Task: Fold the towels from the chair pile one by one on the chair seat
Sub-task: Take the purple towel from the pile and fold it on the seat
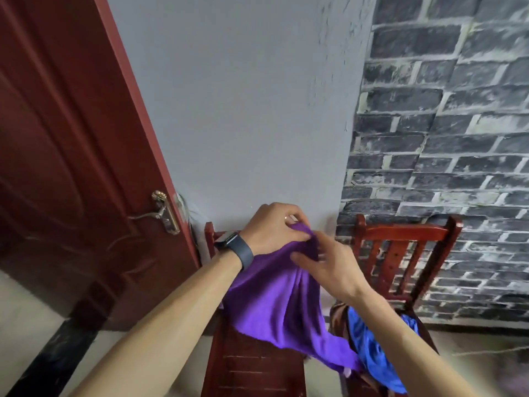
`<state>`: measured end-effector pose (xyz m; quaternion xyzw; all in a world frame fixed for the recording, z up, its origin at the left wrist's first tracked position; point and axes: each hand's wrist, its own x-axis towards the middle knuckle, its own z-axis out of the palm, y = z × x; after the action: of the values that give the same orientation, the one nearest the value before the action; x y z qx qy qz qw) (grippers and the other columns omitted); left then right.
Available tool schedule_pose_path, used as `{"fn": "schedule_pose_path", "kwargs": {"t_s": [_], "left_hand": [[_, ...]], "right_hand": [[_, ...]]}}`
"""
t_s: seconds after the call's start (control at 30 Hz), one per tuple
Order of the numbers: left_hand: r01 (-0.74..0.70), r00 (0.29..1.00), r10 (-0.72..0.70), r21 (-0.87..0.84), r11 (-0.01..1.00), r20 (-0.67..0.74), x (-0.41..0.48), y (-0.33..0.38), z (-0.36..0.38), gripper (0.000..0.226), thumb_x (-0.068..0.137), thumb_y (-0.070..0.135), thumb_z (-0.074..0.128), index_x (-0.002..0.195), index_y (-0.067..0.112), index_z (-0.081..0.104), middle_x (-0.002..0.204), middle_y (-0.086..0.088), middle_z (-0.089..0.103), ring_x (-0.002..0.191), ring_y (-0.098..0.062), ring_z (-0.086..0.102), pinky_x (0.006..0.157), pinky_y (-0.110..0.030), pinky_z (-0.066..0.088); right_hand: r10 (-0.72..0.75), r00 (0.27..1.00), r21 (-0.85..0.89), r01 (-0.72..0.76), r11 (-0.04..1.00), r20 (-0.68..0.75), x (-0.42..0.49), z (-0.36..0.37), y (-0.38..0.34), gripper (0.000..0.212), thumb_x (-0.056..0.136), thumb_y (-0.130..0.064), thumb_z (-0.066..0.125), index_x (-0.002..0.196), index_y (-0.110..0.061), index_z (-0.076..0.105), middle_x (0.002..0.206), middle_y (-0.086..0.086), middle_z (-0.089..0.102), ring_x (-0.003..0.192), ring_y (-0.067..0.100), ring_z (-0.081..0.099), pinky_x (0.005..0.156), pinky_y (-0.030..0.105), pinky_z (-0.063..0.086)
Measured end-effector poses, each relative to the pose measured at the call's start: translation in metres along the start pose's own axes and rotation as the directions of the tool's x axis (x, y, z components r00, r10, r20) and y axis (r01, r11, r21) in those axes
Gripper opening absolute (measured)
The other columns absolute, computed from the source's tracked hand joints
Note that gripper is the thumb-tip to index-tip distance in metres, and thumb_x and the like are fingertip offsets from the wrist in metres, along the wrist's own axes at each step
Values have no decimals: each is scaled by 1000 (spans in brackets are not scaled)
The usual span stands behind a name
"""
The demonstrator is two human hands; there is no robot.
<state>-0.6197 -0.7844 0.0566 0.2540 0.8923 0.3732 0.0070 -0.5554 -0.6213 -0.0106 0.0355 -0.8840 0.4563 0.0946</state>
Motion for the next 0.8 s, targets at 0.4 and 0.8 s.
{"fn": "schedule_pose_path", "kwargs": {"t_s": [0.4, 0.8], "left_hand": [[-9, 905, -184, -449, 894, -384, 8, -39, -77, 13, 78, 21, 80, 88, 28, 74, 86, 10, 74, 82, -9, 68, 73, -23, 55], [613, 526, -851, -693, 380, -2, -68, -183, 63, 82, 80, 63, 58, 139, 8, 47, 143, -22, 49, 126, -40, 51, 104, -48, 40]], "right_hand": [[158, 865, -212, -61, 975, 477, 34, 66, 40, 20, 85, -38, 69, 106, -37, 70, 100, -11, 75, 96, 13, 69, 91, 36, 53], [242, 886, 426, -411, 806, 396, 50, 48, -22, 17, 105, -31, 48, 100, -21, 61, 91, -5, 65, 79, 11, 66, 80, 34, 54]]}}
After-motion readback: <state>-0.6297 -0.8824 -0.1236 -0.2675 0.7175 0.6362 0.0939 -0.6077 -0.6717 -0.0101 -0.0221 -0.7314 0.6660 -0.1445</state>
